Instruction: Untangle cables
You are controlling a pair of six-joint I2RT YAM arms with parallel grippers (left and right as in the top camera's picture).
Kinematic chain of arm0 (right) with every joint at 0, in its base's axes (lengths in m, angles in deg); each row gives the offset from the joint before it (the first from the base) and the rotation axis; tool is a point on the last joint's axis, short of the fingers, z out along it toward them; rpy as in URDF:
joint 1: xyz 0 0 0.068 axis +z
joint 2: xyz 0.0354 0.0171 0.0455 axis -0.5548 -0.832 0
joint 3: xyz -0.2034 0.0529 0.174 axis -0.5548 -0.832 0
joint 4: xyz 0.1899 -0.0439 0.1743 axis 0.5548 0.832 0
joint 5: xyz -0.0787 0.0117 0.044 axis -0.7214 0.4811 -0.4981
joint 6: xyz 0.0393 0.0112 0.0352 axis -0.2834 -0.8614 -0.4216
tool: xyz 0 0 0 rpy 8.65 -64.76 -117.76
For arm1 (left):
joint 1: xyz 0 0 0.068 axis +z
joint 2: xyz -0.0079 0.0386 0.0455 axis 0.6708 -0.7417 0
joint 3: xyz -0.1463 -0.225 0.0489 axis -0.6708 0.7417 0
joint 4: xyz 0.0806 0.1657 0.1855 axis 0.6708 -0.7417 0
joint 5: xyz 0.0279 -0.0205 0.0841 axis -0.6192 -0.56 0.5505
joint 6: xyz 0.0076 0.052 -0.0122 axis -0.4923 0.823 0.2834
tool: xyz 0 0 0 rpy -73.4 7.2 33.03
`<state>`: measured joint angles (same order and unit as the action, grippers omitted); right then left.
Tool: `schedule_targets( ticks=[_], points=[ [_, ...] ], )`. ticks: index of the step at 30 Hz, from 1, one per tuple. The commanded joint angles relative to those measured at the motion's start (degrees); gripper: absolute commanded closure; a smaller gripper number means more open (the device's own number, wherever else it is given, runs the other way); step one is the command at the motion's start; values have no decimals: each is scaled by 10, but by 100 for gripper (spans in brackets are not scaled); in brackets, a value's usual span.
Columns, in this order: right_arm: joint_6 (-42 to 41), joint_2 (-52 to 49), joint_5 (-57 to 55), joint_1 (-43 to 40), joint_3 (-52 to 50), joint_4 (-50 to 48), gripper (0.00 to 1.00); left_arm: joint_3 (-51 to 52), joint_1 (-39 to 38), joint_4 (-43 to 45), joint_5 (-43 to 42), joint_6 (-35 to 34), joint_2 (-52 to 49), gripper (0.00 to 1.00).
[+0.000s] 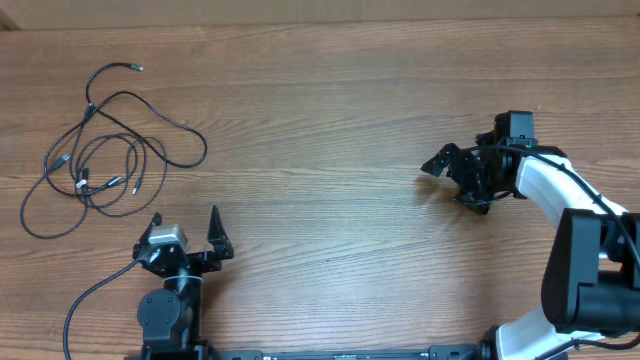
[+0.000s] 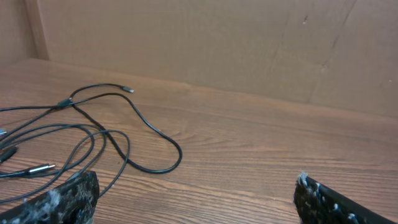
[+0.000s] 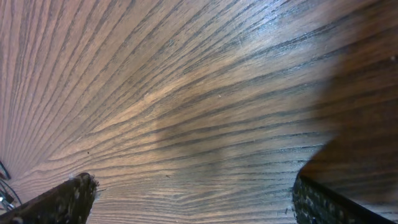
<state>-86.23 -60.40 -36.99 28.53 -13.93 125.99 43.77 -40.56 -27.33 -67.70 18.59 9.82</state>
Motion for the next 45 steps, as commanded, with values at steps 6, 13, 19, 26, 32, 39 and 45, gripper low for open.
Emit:
schedule_targets(
  ticks=[6, 13, 19, 26, 32, 39, 45],
  points=[
    [1, -3, -25, -2, 1, 2, 0, 2, 3, 2, 5, 8, 6, 0],
    [1, -3, -25, -2, 1, 2, 0, 2, 3, 2, 5, 8, 6, 1],
    [1, 2, -25, -2, 1, 2, 0, 2, 3, 2, 5, 8, 6, 1],
    [1, 68, -25, -2, 1, 3, 0, 2, 3, 2, 5, 8, 6, 1],
    [1, 206, -25, 0, 1, 3, 0, 2, 3, 2, 5, 8, 6, 0],
    [1, 387, -25, 0, 1, 3, 0, 2, 3, 2, 5, 8, 6, 0],
    [1, 465, -25, 0, 1, 3, 0, 2, 3, 2, 5, 8, 6, 0]
  ],
)
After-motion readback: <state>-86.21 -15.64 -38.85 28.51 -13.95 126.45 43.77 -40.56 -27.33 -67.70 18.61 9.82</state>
